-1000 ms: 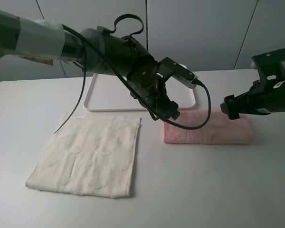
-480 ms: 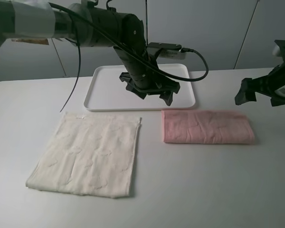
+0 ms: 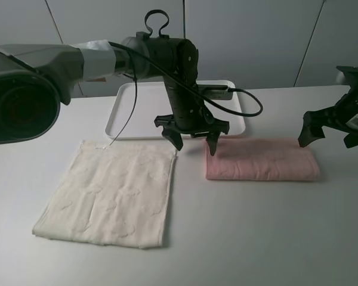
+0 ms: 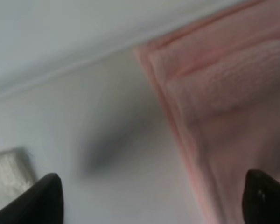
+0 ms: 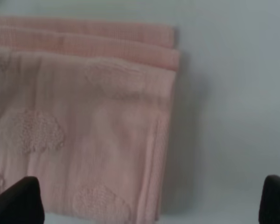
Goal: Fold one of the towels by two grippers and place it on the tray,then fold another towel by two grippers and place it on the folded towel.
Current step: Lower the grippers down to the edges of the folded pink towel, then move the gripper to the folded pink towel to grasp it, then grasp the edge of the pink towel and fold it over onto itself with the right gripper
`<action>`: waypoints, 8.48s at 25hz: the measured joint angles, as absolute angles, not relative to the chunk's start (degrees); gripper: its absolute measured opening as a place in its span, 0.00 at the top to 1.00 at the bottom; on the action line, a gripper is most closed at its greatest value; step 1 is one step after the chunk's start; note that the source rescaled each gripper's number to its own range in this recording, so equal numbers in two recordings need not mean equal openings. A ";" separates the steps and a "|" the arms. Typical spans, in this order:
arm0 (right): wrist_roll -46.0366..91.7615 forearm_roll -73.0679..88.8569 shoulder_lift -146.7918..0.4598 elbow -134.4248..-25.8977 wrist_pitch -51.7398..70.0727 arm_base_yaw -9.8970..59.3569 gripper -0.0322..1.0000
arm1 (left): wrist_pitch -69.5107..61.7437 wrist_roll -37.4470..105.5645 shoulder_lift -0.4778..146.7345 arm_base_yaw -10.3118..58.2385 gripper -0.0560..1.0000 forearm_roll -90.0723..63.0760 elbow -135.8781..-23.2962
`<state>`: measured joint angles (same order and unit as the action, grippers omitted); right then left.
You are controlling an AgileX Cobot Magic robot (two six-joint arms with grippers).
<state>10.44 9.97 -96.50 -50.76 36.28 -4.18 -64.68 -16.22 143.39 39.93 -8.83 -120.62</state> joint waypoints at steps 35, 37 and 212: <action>2.84 0.92 -109.34 -51.11 30.21 -4.18 0.10 | -67.68 -22.07 145.27 39.93 0.01 -5.44 -121.17; 2.71 1.63 -109.56 -51.23 30.21 -4.18 0.10 | -67.72 -22.07 145.27 39.93 0.01 -5.30 -121.17; 63.93 95.48 -111.55 -44.58 58.21 5.07 0.43 | -69.84 -3.23 143.40 32.15 0.01 -11.90 -138.78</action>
